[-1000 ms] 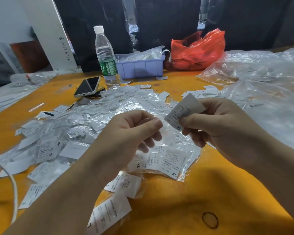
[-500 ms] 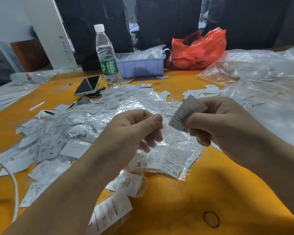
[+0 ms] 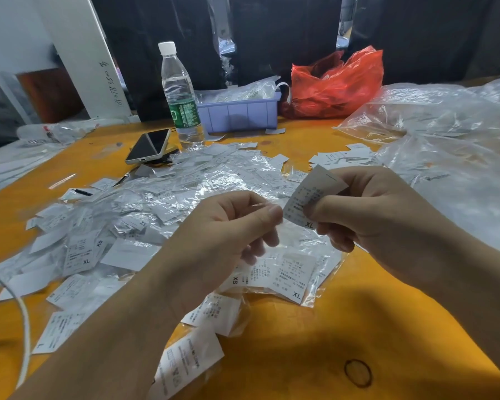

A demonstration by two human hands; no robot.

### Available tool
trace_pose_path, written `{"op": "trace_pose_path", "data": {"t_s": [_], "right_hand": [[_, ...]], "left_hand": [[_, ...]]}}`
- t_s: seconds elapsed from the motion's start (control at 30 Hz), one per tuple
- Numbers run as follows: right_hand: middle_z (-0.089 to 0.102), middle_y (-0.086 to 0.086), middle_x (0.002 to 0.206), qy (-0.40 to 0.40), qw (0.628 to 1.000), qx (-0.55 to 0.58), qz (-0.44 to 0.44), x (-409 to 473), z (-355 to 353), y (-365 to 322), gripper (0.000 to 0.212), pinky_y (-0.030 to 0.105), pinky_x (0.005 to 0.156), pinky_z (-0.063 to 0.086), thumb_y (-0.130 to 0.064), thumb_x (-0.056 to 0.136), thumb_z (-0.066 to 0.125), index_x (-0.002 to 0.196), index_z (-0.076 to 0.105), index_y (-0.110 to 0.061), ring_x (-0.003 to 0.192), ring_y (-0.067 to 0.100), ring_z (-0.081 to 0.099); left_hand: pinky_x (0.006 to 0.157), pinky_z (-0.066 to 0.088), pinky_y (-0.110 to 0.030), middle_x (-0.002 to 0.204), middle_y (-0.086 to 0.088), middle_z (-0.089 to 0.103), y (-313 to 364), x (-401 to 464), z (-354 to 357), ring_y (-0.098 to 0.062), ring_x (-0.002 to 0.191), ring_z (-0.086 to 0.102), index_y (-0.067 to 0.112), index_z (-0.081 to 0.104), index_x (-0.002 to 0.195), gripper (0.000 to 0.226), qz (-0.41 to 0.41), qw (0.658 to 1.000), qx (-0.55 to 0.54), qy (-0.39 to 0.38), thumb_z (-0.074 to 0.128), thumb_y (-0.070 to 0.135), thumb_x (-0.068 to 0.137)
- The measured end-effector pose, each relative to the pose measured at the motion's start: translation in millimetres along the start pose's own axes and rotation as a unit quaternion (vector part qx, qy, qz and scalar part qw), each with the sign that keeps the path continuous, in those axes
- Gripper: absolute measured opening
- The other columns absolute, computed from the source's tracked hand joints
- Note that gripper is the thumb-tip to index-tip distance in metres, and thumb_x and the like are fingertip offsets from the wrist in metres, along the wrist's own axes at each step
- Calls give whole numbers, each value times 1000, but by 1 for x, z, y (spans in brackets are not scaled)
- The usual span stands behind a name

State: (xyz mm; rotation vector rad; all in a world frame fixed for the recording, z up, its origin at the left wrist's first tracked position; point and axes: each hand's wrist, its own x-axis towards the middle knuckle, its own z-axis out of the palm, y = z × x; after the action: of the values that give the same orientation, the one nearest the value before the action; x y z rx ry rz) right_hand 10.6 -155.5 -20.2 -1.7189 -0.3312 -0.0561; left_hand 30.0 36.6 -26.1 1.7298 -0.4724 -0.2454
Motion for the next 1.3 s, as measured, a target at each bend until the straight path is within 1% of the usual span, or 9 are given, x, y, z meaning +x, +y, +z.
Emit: {"op": "trace_pose_path", "data": {"t_s": [0.1,0.17,0.23,0.4,0.5,0.67,0.93,1.07,1.3], "right_hand": [[56,4,55,-1,1000,5,-2,0,0,0,19,25,44,35,0,79,64,70,74,-14,50,15,45],[56,4,54,10,1000,2,-4,0,0,1,27,25,44,35,6,83,61,69,74,-13,50,15,45],[57,4,54,21,1000,-4,-5,-1,0,0,31,24,43,36,6,83,60,68,74,-17,49,13,45],[56,1,52,75,997,-28,3,1,-4,0,25,23,43,36,2,81,58,69,73,-14,46,11,44],[55,2,51,53,998,-25,14,0,-3,-1,29,24,43,35,3,81,58,63,72,-17,48,12,44],[53,3,51,13,999,14,25,0,-1,-3,39,24,43,34,7,83,57,58,71,-19,45,12,41],[55,7,54,-1,999,25,28,0,1,0,26,24,43,34,6,83,58,68,73,-10,49,15,43],[56,7,55,-4,999,31,26,0,2,0,29,23,42,35,6,83,59,65,72,-13,48,14,44],[58,10,56,-12,998,50,26,-1,6,1,22,23,40,37,5,80,61,66,71,-8,45,14,45]], "left_hand": [[53,50,-21,67,-2,67,-1,0,0,-11,57,57,12,69,81,20,5,1000,2,5,66,31,76],[55,51,-21,67,-2,66,-1,0,0,-11,58,58,13,69,82,19,4,1000,-3,2,67,30,75],[56,51,-22,67,-2,66,-1,-1,-1,-11,58,58,14,70,81,17,6,1000,-3,2,67,29,75],[54,50,-23,66,-5,65,0,0,-3,-13,57,57,10,68,79,20,12,1000,-19,11,68,30,73],[54,50,-23,66,-5,64,1,-1,-3,-13,56,56,10,67,78,21,11,1000,-22,9,72,31,76],[53,49,-23,65,-5,65,0,0,-2,-12,56,56,9,67,79,22,5,1000,-13,14,67,31,74],[54,50,-20,65,-1,65,-1,0,0,-11,58,58,14,69,80,21,2,1000,-3,4,69,32,71],[54,50,-21,66,-1,66,-2,-1,0,-11,59,58,15,70,81,21,4,1000,5,2,71,33,70],[54,48,-21,68,2,66,-4,0,0,-7,56,56,17,71,82,20,6,999,38,1,80,34,73]]}}
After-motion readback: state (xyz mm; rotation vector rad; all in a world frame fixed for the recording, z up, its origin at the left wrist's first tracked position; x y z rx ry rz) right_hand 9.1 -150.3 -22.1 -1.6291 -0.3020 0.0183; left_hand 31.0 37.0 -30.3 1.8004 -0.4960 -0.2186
